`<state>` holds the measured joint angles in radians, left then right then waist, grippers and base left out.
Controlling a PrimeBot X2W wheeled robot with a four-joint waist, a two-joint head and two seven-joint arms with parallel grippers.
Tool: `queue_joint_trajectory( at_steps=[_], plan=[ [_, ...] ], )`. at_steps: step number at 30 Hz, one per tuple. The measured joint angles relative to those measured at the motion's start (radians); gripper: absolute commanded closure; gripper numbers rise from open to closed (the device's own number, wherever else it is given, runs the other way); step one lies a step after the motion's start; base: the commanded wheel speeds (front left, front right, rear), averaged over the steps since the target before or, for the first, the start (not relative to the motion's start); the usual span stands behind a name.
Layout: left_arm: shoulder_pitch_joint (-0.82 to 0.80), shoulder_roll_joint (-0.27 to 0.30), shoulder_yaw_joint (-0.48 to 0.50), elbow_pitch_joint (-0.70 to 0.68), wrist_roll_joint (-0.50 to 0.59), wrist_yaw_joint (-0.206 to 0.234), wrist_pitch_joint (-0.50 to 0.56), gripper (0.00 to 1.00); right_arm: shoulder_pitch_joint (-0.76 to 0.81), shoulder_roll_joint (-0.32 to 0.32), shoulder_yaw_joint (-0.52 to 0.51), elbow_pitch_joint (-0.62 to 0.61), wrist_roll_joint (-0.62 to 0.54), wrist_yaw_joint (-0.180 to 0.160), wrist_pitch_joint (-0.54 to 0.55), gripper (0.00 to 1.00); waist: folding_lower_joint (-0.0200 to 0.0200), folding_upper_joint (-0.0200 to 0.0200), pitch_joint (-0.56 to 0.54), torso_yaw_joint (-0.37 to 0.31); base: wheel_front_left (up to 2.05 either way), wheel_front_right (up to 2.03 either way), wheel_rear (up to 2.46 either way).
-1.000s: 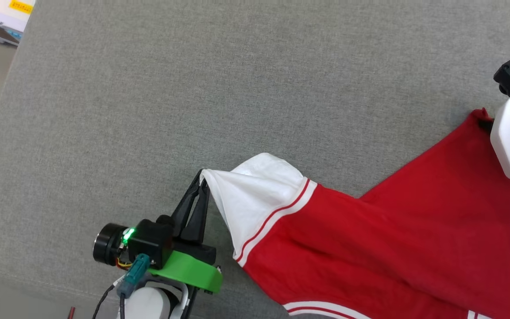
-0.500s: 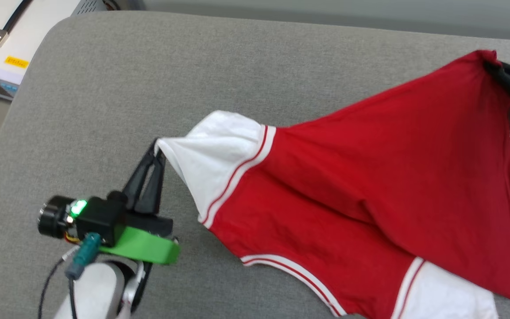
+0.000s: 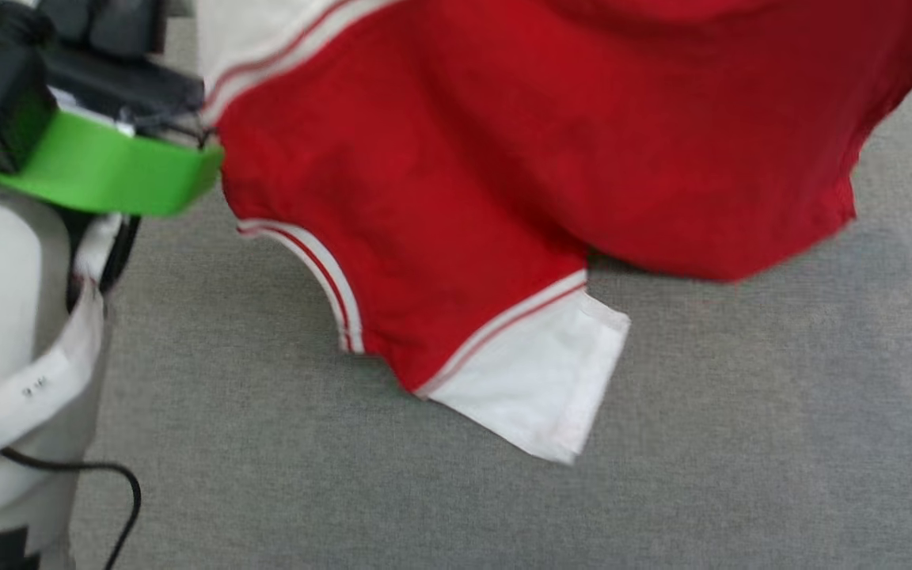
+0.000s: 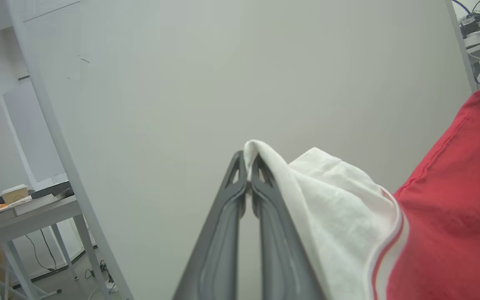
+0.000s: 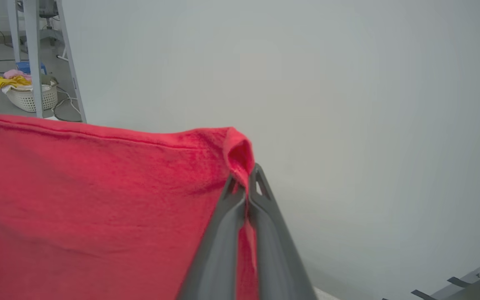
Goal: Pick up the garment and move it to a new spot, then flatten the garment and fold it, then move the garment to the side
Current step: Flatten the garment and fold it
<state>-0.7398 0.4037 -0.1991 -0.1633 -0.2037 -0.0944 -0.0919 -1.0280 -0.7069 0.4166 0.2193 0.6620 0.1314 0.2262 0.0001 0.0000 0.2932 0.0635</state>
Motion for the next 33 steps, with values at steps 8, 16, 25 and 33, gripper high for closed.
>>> queue_joint_trajectory(
  at_steps=[8,16,25,33],
  plan=[
    [-0.445,0.023,-0.04,0.175,-0.019,-0.026,0.042,1.0,-0.291,0.076,-0.095,0.064,-0.138,0.0,0.025,1.0,0.0,0.0,0.117,-0.009,0.0,0.0,0.0],
    [-0.87,0.049,-0.13,0.47,-0.041,-0.033,0.0,1.0,-0.64,0.145,-0.072,0.262,-0.259,0.0,-0.01,1.0,0.0001,0.0,0.227,-0.022,0.0,0.0,0.0],
    [-1.143,0.034,-0.233,0.713,-0.107,-0.033,-0.075,1.0,-0.852,0.207,-0.01,0.471,-0.299,0.0,-0.108,1.0,0.0,0.0,0.3,-0.038,0.0,0.0,0.0],
    [-1.139,0.04,-0.31,0.834,-0.18,-0.033,-0.128,1.0,-0.844,0.234,0.085,0.575,-0.24,0.0,-0.175,1.0,0.0,0.0,0.349,-0.042,0.0,0.0,0.0]
  ],
)
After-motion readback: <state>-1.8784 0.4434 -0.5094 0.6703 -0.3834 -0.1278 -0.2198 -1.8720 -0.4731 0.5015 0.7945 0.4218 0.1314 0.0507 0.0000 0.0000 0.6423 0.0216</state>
